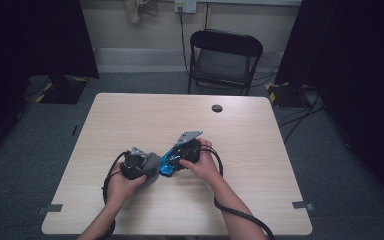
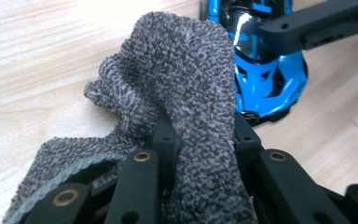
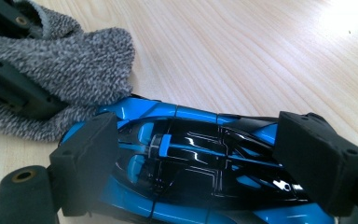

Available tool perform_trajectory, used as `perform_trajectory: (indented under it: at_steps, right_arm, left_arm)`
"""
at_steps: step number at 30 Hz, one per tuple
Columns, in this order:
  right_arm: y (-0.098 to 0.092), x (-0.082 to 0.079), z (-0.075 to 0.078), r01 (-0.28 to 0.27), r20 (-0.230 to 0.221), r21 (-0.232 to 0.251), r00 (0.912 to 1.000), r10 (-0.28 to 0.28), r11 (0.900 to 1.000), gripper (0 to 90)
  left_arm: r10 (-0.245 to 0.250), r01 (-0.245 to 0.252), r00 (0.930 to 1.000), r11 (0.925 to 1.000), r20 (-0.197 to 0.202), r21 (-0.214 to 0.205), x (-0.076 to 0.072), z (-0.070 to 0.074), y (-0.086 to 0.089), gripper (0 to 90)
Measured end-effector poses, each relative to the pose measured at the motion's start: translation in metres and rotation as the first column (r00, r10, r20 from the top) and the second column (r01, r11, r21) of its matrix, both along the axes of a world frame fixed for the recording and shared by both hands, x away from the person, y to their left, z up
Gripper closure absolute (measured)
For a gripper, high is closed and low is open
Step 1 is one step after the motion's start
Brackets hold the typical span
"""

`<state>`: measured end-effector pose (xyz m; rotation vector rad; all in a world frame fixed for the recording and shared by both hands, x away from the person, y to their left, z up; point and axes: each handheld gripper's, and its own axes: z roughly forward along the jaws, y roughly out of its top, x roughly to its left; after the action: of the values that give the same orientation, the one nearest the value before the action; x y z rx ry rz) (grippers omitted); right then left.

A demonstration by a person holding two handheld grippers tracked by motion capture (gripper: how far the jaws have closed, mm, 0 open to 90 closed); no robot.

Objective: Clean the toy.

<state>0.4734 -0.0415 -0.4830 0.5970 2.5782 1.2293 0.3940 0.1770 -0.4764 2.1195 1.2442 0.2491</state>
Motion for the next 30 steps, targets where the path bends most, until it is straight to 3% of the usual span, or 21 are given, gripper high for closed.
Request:
perform_trajectory:
  at_steps: [16, 30]
  right_arm:
    - [0.000, -0.001, 0.000, 0.006, 0.002, 0.003, 1.0000, -0.006, 1.0000, 13.9]
    - [0.001, -0.001, 0.000, 0.014, 0.001, 0.000, 0.9999, -0.014, 0.9999, 13.9]
  left_arm:
    - [-0.029, 0.030, 0.9995, 0.9995, -0.007, 0.008, -0.012, 0.001, -0.009, 70.8]
    - [-0.116, 0.114, 0.9923, 0.9928, -0.043, -0.034, -0.025, 0.001, -0.031, 70.8]
